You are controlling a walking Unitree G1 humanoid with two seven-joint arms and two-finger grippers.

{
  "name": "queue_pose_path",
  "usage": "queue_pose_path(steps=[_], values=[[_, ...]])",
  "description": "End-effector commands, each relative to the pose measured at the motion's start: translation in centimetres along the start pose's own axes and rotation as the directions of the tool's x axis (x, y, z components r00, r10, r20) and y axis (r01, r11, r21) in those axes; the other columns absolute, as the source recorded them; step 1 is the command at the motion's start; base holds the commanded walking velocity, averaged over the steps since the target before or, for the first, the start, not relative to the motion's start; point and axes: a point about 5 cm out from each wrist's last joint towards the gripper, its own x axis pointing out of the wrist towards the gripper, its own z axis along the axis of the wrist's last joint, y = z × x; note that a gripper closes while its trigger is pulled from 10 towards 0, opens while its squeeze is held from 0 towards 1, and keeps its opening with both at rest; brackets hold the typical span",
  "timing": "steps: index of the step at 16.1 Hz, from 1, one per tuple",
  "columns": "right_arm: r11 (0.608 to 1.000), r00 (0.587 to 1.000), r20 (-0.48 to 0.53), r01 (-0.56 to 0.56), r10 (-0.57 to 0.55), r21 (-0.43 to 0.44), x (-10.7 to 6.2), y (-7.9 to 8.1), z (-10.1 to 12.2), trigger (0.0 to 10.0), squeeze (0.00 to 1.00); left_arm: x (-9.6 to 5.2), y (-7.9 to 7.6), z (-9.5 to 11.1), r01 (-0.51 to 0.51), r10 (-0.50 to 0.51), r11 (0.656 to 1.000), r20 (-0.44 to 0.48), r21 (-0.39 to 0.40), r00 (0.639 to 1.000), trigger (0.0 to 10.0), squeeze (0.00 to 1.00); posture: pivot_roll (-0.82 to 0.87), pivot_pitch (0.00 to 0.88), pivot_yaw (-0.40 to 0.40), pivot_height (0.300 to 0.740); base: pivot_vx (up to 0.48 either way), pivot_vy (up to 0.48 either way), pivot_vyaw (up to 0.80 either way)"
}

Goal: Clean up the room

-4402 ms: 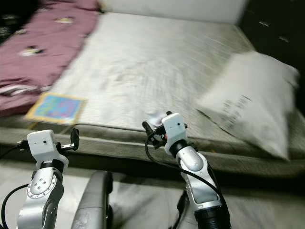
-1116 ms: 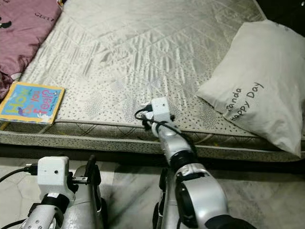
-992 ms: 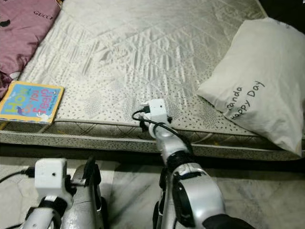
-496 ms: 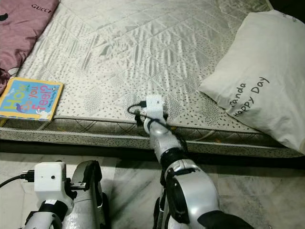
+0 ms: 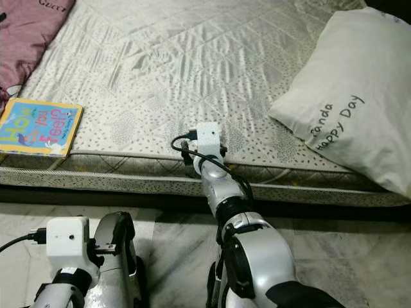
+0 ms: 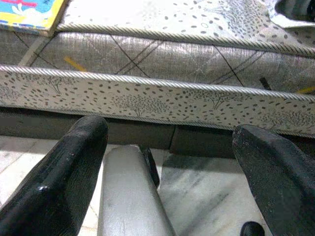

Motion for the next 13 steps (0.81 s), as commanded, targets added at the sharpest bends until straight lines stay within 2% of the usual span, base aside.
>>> queue_pose_path(steps=[1,6,10,11,12,13], values=[[0.999,1.0,0.0,0.02,-0.02,-0.027,0.1,0.3,0.1,10.0,0.0,-0.4,0.1,0.0,-0.015,0.015,1.0,-0.013,-0.001,1.0,10.0,0.0,0.16,0.241,-0.076,0.545,0.0,0.0,0.0],[0.997,0.998,-0.013,0.066,-0.067,-0.049,0.1,1.7,0.4,10.0,0.0,-0.5,0.2,-0.1,-0.029,0.029,0.999,-0.025,-0.015,0.999,10.0,0.0,0.18,0.244,-0.077,0.545,0.0,0.0,0.0],[0.993,0.993,-0.042,0.104,-0.107,-0.05,-0.1,2.0,-0.3,10.0,0.0,-0.8,0.2,-0.1,-0.041,0.041,0.999,-0.031,-0.019,0.999,10.0,0.0,0.2,0.251,-0.082,0.545,0.0,0.0,0.0],[0.991,0.991,-0.053,0.124,-0.126,-0.043,-0.1,1.9,-0.6,0.9,0.0,-0.9,0.3,-0.1,-0.048,0.047,0.999,-0.035,-0.026,0.998,10.0,0.0,0.2,0.249,-0.083,0.545,0.0,0.0,0.0],[0.99,0.988,-0.06,0.138,-0.141,-0.039,-0.1,1.8,-0.7,0.0,0.0,-0.9,0.3,-0.1,-0.051,0.05,0.998,-0.037,-0.029,0.998,10.0,0.0,0.2,0.249,-0.082,0.545,0.0,0.0,0.0],[0.988,0.987,-0.06,0.149,-0.151,-0.039,-0.1,1.8,-0.6,0.0,0.0,-0.9,0.3,-0.1,-0.052,0.05,0.998,-0.038,-0.03,0.998,10.0,0.0,0.21,0.25,-0.082,0.545,0.0,0.0,0.0]])
